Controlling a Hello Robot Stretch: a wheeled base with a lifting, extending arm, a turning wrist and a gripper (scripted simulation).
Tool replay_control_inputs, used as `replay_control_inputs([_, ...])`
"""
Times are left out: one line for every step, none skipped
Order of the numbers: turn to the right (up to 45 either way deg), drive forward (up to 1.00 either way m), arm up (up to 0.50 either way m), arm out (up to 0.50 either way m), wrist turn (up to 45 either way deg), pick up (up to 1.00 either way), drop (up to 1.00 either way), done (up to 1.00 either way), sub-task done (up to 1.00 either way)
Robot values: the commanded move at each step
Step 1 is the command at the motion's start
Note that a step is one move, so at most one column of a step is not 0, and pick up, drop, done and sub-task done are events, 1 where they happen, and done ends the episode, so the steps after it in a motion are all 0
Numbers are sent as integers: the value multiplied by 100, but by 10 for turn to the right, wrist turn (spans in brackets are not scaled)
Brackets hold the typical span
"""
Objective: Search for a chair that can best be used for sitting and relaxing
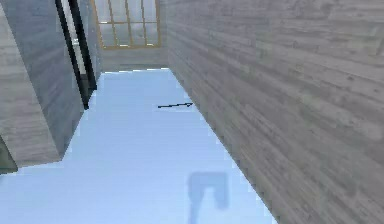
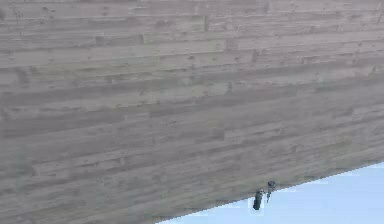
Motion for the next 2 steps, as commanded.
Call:
replay_control_inputs([-120,0,0,0,0,0,0,0,0])
replay_control_inputs([0,75,0,0,0,0,0,0,0])
